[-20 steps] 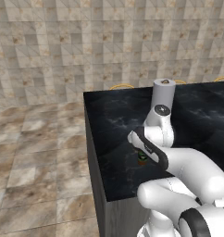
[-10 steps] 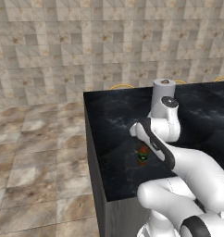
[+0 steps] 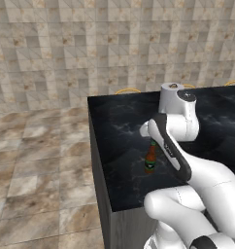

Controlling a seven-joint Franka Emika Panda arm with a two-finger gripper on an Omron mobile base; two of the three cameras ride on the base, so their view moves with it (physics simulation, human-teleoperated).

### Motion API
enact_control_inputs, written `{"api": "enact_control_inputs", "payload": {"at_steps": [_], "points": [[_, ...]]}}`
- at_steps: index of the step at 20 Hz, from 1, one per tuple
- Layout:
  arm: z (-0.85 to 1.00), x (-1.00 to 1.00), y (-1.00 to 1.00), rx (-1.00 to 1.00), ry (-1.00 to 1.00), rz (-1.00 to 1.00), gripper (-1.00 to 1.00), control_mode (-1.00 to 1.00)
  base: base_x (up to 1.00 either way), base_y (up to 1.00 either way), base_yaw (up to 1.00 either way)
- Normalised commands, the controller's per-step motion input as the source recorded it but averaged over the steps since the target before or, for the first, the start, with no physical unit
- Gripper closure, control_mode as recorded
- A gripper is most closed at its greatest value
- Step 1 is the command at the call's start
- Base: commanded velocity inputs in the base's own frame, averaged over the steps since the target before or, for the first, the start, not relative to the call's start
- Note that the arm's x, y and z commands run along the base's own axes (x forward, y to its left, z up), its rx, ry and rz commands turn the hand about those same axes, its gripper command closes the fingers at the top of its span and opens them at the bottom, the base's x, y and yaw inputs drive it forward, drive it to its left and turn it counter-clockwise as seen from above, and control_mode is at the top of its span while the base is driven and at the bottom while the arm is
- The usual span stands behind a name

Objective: Move the drinks to the dining counter.

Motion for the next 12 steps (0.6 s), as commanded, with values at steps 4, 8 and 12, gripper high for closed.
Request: {"api": "enact_control_inputs", "payload": {"at_steps": [4, 8, 12], "points": [[0.26, -0.65, 0.00, 0.00, 0.00, 0.00, -1.00, -1.00, 0.00, 0.00, 0.00], [0.32, -0.62, -0.02, 0.00, 0.00, 0.00, -1.00, -1.00, 0.00, 0.00, 0.00], [0.28, -0.45, 0.00, 0.00, 0.00, 0.00, -1.00, -1.00, 0.00, 0.00, 0.00]]}}
